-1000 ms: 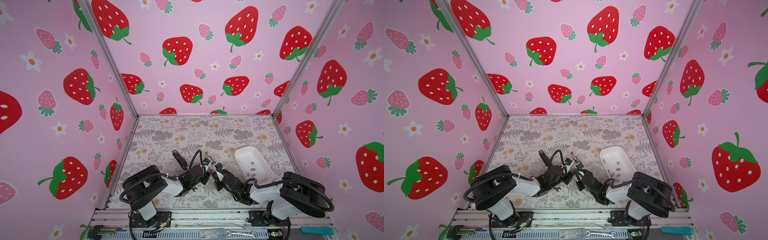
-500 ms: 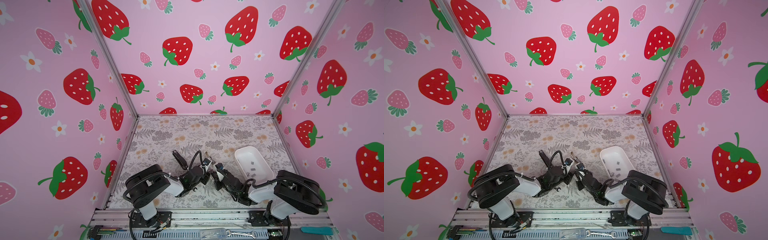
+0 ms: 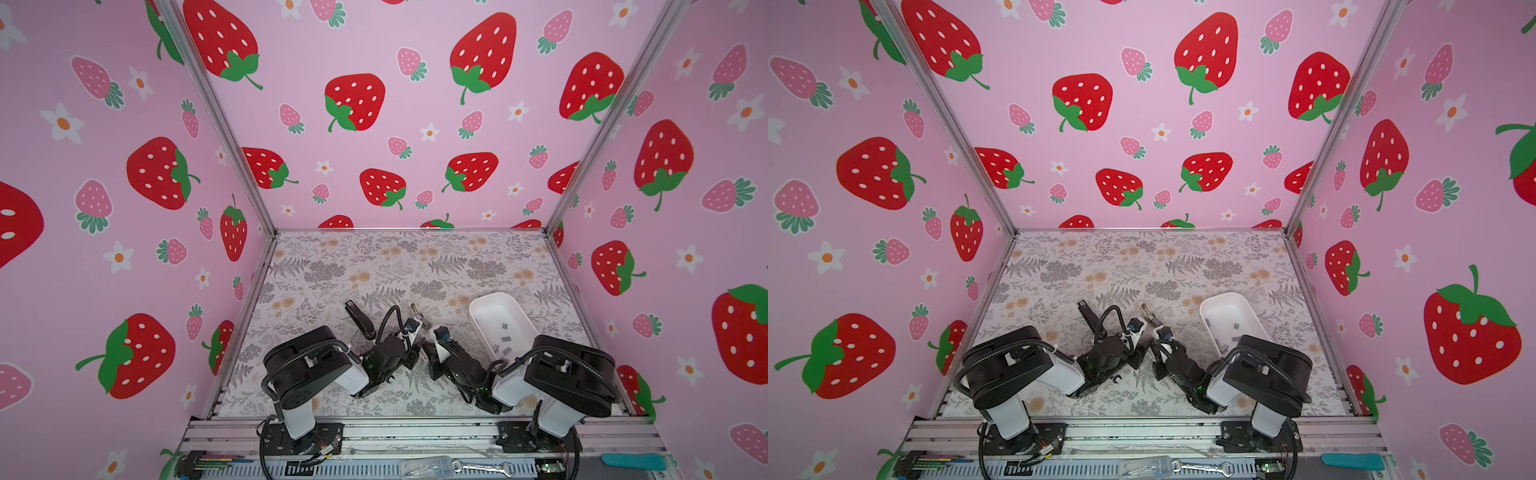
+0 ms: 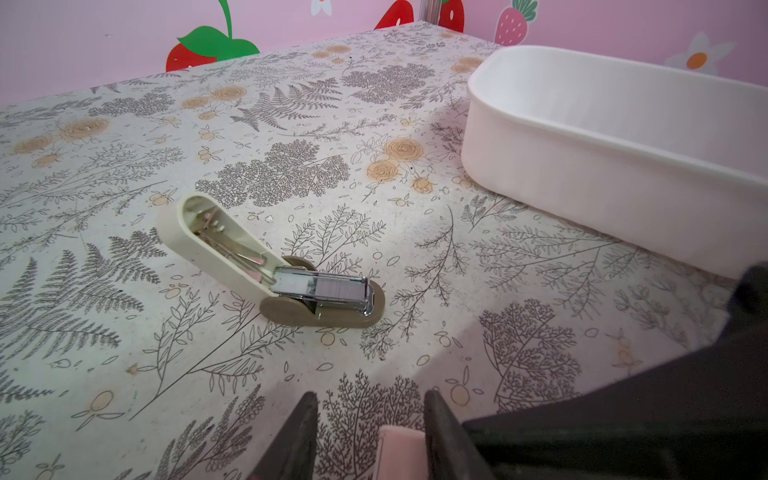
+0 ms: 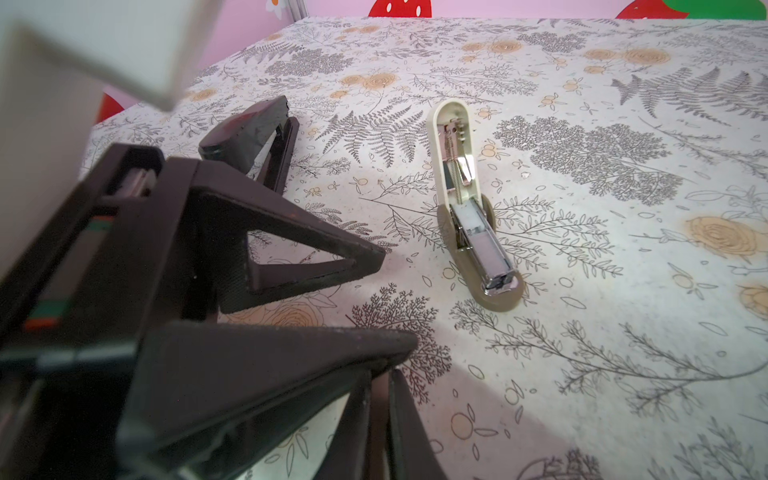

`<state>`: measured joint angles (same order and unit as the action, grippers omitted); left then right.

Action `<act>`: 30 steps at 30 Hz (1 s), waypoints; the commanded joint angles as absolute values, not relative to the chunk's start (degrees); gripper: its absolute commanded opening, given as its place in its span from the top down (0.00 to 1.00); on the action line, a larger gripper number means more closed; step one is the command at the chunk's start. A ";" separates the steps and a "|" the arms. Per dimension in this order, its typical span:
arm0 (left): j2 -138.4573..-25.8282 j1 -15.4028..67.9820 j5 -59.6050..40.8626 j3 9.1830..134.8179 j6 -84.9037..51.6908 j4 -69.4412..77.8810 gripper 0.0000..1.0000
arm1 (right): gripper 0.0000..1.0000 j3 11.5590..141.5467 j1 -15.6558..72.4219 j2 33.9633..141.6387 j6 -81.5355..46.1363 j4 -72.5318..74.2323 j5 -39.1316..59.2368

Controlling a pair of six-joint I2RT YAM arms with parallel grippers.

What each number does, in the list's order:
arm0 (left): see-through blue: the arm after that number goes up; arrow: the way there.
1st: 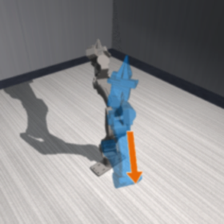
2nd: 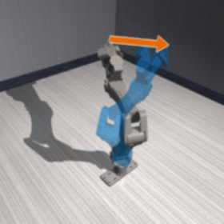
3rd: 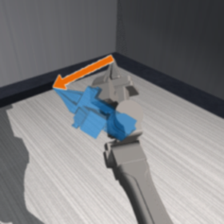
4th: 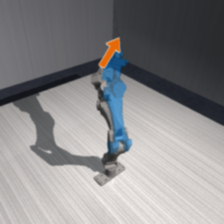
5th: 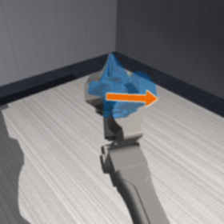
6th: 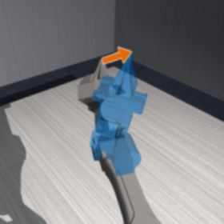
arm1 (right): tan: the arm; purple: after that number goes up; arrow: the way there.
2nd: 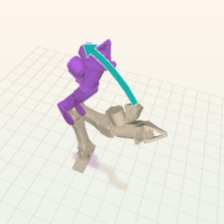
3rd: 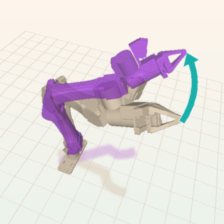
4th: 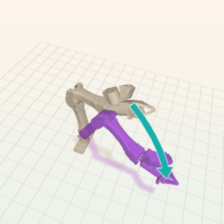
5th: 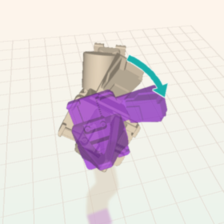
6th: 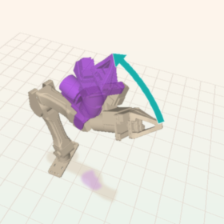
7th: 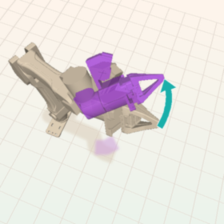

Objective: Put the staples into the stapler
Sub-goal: 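Press the pink stapler's upper arm down with the left gripper toward the right gripper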

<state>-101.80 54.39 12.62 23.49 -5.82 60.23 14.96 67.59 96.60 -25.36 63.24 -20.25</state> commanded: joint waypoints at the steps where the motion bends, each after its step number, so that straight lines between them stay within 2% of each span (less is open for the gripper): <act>1: -103.56 55.11 12.44 21.80 -4.66 53.38 0.56 | 0.87 13.49 67.85 97.81 -26.43 52.67 -17.20; 4: -102.22 55.11 13.18 21.98 -4.46 52.23 0.56 | 0.87 14.45 67.86 94.39 -25.15 50.15 -17.67; 7: -100.28 55.11 14.70 22.32 -4.49 50.35 0.56 | 0.81 15.76 67.85 91.18 -24.19 46.87 -18.80; 14: -96.97 55.10 15.42 23.14 -3.99 47.77 0.54 | 0.78 17.93 67.85 86.24 -22.43 43.24 -18.88; 21: -100.40 55.11 14.58 23.04 -4.38 49.43 0.55 | 0.79 16.35 67.90 89.83 -24.05 46.24 -17.96; 30: -104.92 55.37 14.94 20.92 -5.31 55.64 0.55 | 0.80 10.91 68.11 99.52 -27.57 56.97 -17.90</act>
